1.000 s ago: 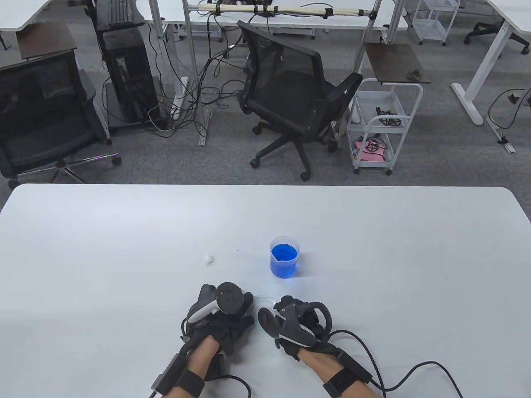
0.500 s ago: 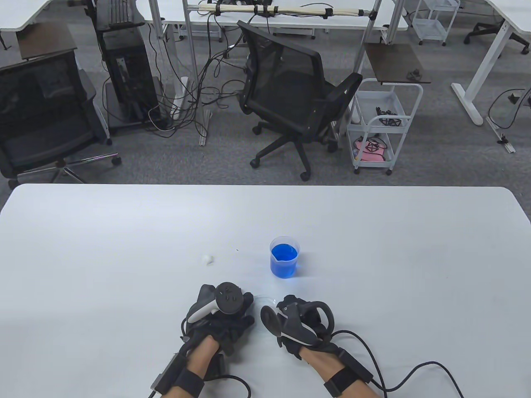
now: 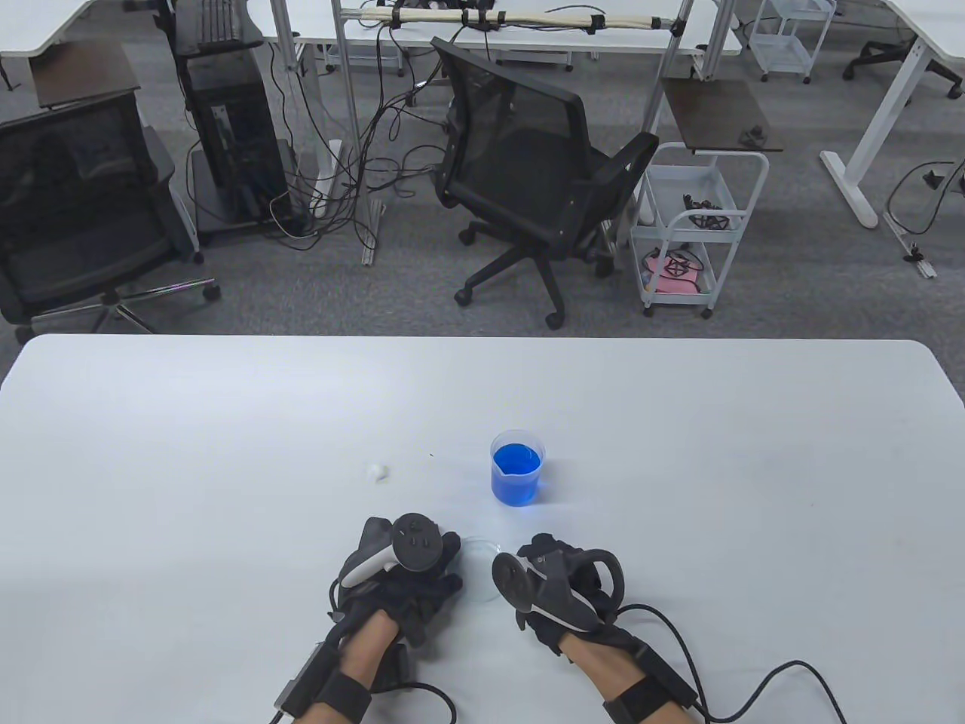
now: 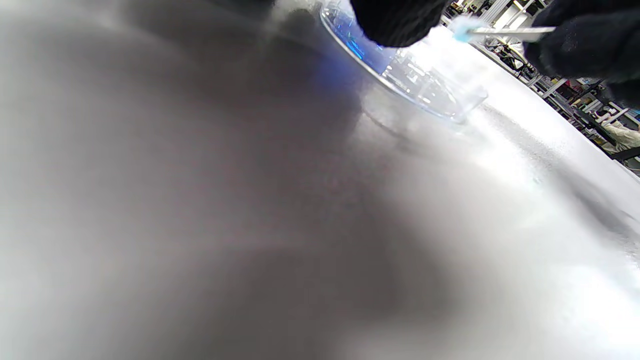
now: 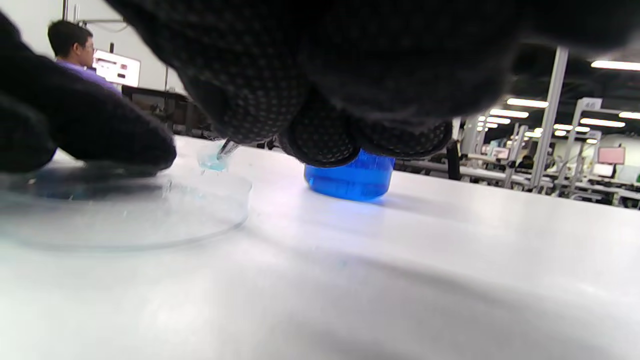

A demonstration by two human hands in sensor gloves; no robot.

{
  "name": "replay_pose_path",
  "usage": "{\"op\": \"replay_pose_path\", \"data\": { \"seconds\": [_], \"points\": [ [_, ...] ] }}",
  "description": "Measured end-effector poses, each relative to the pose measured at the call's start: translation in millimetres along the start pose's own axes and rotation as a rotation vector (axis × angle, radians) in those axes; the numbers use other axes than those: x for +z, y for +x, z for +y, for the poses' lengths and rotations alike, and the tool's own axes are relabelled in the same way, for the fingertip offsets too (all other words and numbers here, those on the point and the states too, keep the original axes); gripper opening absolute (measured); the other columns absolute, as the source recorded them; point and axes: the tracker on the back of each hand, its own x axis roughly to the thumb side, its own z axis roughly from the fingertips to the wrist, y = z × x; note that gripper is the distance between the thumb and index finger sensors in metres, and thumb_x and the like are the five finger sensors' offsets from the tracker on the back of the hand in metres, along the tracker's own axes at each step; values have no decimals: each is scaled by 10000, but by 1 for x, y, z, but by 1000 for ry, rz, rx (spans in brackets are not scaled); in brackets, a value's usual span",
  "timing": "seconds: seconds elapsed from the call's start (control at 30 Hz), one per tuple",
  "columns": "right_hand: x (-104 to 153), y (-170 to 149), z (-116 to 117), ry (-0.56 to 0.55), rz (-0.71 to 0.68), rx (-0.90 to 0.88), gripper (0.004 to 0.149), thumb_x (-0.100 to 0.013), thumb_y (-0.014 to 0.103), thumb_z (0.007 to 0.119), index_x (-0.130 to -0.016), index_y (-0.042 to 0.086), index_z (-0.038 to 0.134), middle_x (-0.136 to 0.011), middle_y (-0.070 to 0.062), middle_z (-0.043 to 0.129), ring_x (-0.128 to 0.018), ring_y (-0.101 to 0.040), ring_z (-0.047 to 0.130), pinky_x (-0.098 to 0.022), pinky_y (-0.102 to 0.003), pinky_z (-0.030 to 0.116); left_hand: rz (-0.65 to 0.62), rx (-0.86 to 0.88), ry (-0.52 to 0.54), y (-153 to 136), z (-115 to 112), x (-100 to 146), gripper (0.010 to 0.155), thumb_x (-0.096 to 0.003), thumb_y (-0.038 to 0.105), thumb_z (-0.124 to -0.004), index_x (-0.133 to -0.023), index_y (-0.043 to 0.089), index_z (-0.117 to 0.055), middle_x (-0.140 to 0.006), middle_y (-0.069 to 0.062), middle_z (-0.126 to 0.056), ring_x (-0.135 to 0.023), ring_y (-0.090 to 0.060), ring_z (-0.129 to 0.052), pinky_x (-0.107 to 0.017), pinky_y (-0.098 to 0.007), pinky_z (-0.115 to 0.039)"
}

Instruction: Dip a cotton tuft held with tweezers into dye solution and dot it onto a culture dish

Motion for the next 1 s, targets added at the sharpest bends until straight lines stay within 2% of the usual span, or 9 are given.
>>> {"op": "replay_pose_path", "data": {
  "seconds": [0.17,0.33,0.53,0.6,0.8,1.0],
  "points": [
    [-2,4,10,28,-16,34,405,-262,286,925,-486,-9,1089,-516,-240,1037,-148,-157,981,-39,-314,885,-1,-3,3,0,0,0,667,-632,387,-626,-1154,175,-268,-1229,-225,-140,-1057,-525,-111,-661,-772,-169],
    [-3,5,9,18,-19,33,405,-260,285,926,-485,-9,1090,-515,-242,1037,-147,-158,980,-38,-315,884,3,-6,3,0,0,0,668,-633,387,-625,-1155,175,-267,-1231,-224,-141,-1059,-524,-115,-660,-773,-170],
    [6,-2,-15,-52,3,-35,405,-260,284,927,-486,-11,1089,-516,-245,1035,-145,-159,980,-37,-315,884,3,-2,2,0,0,0,667,-633,386,-625,-1155,176,-265,-1230,-223,-140,-1058,-521,-112,-661,-771,-168],
    [9,-1,-16,-59,-4,-38,406,-260,284,927,-488,-11,1088,-517,-245,1035,-145,-158,980,-37,-315,884,3,-1,2,-1,0,0,668,-633,387,-625,-1155,175,-265,-1230,-223,-138,-1058,-522,-109,-660,-772,-167],
    [7,9,5,25,-39,8,406,-260,285,927,-487,-11,1088,-515,-244,1035,-146,-158,980,-37,-314,884,3,-1,3,-1,0,0,667,-633,388,-625,-1155,176,-267,-1230,-221,-139,-1058,-520,-110,-661,-772,-167],
    [6,9,8,33,-43,13,405,-260,284,927,-486,-11,1088,-516,-244,1035,-147,-158,980,-38,-315,884,3,-1,3,-1,0,0,667,-633,387,-625,-1155,177,-267,-1231,-222,-138,-1058,-520,-110,-660,-772,-167]
  ]
}}
